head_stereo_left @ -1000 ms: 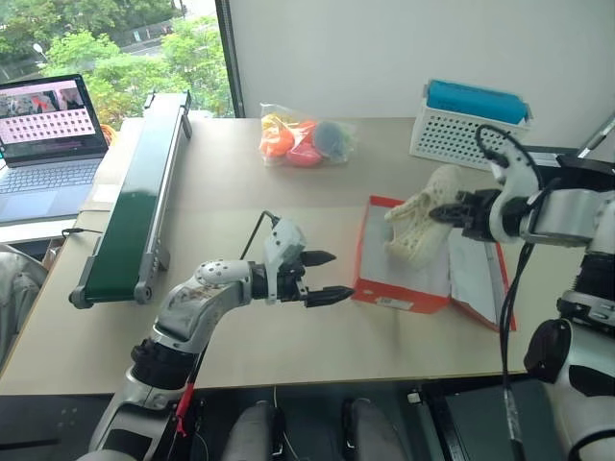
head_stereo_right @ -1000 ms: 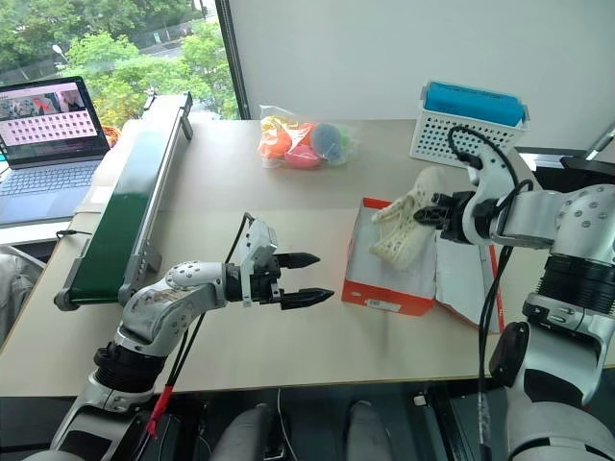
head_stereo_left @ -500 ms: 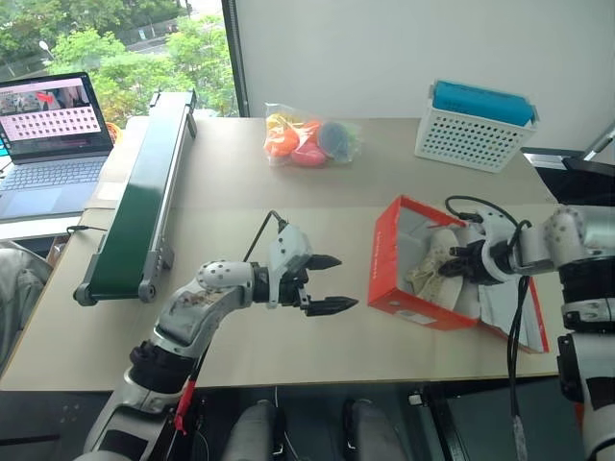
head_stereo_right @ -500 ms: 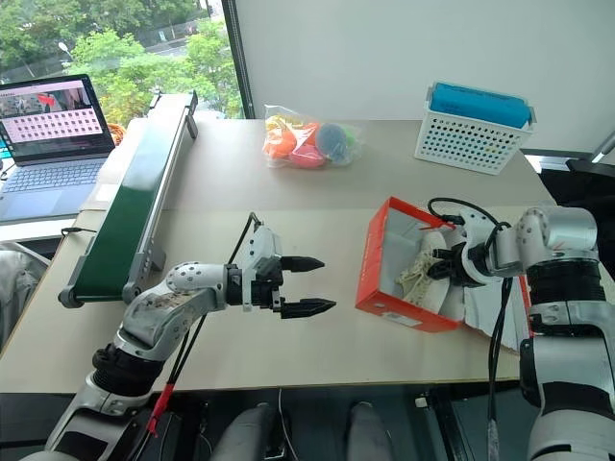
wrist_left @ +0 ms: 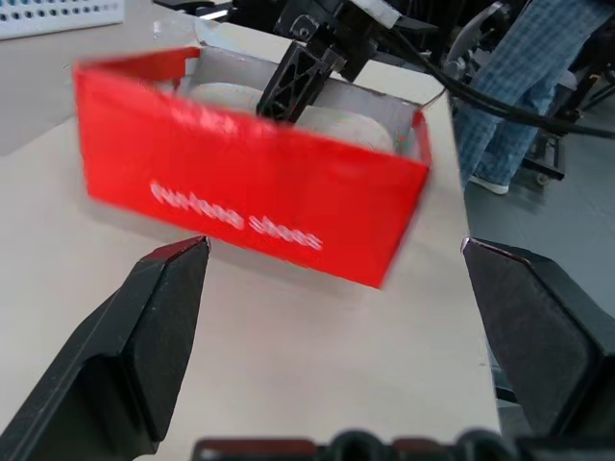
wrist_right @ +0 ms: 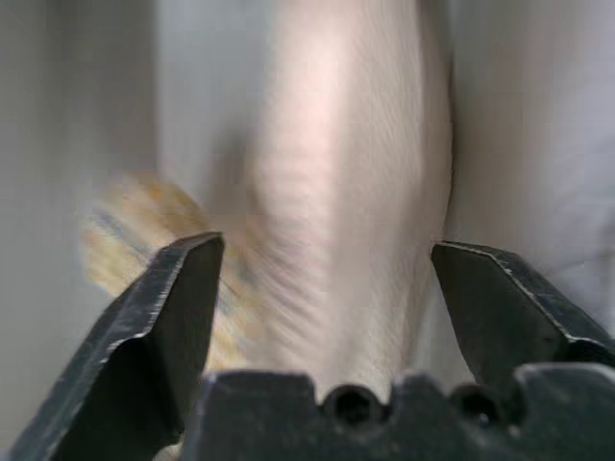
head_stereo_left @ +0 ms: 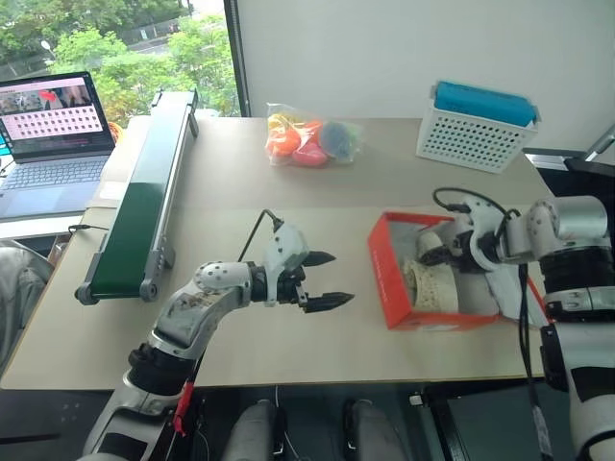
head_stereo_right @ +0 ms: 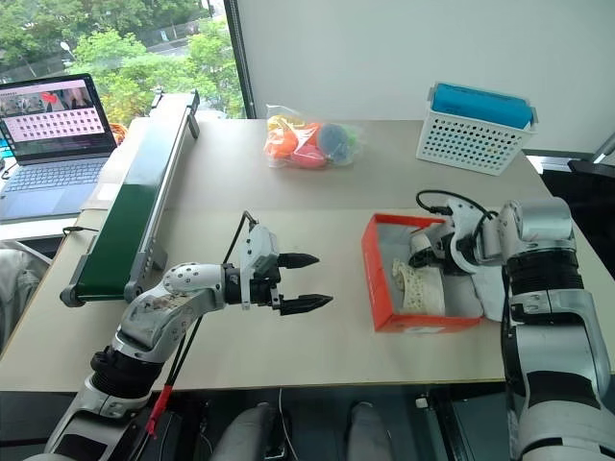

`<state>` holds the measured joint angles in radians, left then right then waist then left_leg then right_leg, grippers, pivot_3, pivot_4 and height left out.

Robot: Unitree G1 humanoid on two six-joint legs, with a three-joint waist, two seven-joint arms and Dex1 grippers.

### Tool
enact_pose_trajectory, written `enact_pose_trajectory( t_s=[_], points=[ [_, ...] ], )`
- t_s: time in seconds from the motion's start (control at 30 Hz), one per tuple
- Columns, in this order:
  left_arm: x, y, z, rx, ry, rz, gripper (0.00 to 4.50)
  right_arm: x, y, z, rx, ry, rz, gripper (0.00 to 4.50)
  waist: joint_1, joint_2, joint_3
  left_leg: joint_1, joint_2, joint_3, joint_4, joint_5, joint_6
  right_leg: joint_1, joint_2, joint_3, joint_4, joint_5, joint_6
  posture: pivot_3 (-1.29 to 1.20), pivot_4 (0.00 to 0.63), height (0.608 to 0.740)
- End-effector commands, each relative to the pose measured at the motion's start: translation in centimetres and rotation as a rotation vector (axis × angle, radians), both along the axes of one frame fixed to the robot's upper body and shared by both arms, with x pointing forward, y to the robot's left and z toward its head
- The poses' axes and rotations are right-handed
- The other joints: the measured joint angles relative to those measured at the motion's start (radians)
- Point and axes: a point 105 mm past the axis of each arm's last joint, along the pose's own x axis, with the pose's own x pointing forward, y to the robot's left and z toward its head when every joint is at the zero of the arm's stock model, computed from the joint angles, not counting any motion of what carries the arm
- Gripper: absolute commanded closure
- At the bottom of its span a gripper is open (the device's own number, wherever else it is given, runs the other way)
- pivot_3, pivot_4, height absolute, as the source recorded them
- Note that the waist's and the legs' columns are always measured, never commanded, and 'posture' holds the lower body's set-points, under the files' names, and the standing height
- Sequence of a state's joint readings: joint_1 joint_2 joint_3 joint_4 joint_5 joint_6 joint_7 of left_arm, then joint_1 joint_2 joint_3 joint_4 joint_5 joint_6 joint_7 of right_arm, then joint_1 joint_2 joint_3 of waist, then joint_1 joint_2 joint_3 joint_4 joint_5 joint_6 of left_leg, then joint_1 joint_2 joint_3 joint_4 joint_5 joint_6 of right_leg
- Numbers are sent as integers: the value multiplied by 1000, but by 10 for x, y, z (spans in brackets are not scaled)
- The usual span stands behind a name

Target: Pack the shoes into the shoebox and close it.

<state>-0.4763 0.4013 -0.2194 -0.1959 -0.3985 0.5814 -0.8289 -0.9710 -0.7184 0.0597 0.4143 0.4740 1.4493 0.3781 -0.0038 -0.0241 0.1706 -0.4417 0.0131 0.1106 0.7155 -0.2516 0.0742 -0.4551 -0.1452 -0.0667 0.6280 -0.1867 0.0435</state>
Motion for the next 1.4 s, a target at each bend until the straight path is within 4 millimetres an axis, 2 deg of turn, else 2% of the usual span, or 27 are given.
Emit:
enact_pose_trajectory(
  t_s=[0.03,0.1,0.13,0.2,0.27,0.3,0.37,0.43,0.5,0.67,0.7,0.73,0.8,0.9,1.07,1.4],
  points=[
    [28,13,21,-48,-94,163,0,5,15,43,-59,-191,47,403,1,0,0,0,0,0,0,0,0,0,0,0,0,0,0,0,150,705],
    [47,27,28,-87,-117,303,0,1,24,51,-121,-265,90,403,2,0,0,0,0,0,0,0,0,0,0,0,0,0,0,0,150,705],
    [65,45,35,-112,-144,449,0,0,29,54,-172,-318,118,403,4,0,0,0,0,0,0,0,0,0,0,0,0,0,0,0,150,705],
    [86,71,41,-137,-175,643,0,-3,40,59,-214,-387,161,403,9,0,0,0,0,-1,0,0,0,0,-1,-1,0,0,0,0,150,705],
    [106,117,39,-111,-207,923,0,-12,82,78,-158,-594,362,403,8,0,0,0,0,0,0,0,0,0,-1,-1,0,0,0,0,150,705],
    [112,142,37,-104,-206,1065,0,-23,105,85,-132,-706,487,403,5,0,0,0,0,0,0,0,0,0,0,-1,0,0,0,0,150,705],
    [115,168,33,-78,-206,1216,0,-44,129,85,-101,-811,652,403,-4,0,0,0,0,0,-1,0,0,0,0,-1,0,1,0,0,150,705],
    [113,177,26,-55,-181,1244,0,-67,144,76,-16,-867,762,403,-4,-1,0,0,0,-1,-1,1,-1,0,0,-1,0,1,1,0,150,705],
    [111,184,19,-15,-175,1264,0,-80,149,62,66,-861,804,403,8,-4,-1,0,-1,-1,-1,1,-1,1,0,-3,0,1,1,0,150,705],
    [107,208,12,40,-176,1331,0,-80,145,33,51,-847,795,403,15,-4,-1,0,-1,0,6,-1,2,4,-2,-3,-2,2,3,0,150,705],
    [107,214,12,42,-178,1352,0,-79,146,30,58,-843,790,403,15,-5,-2,0,-1,0,7,-2,2,5,-2,-3,-3,3,3,0,150,705],
    [107,217,12,43,-178,1365,0,-78,146,28,62,-842,786,183,14,-5,-2,0,-1,0,7,-1,1,4,-2,-3,-2,3,3,0,150,705],
    [106,227,11,55,-183,1395,0,-77,148,22,109,-818,778,183,13,-5,-2,1,0,0,6,-1,1,4,-1,-3,-2,3,2,0,150,705],
    [106,238,6,65,-166,1426,0,-80,154,6,77,-785,854,183,13,-5,-2,1,0,0,3,0,-1,1,-1,-3,-1,3,2,0,150,705],
    [106,244,4,74,-155,1449,0,-73,156,9,27,-859,842,183,13,-5,-2,1,0,1,4,0,-1,1,-1,-4,-1,3,2,0,150,705],
    [102,257,3,90,-135,1504,0,-74,167,1,25,-840,848,183,13,-5,-2,1,0,1,4,0,-2,1,-1,-4,0,3,1,0,150,705]
  ],
)
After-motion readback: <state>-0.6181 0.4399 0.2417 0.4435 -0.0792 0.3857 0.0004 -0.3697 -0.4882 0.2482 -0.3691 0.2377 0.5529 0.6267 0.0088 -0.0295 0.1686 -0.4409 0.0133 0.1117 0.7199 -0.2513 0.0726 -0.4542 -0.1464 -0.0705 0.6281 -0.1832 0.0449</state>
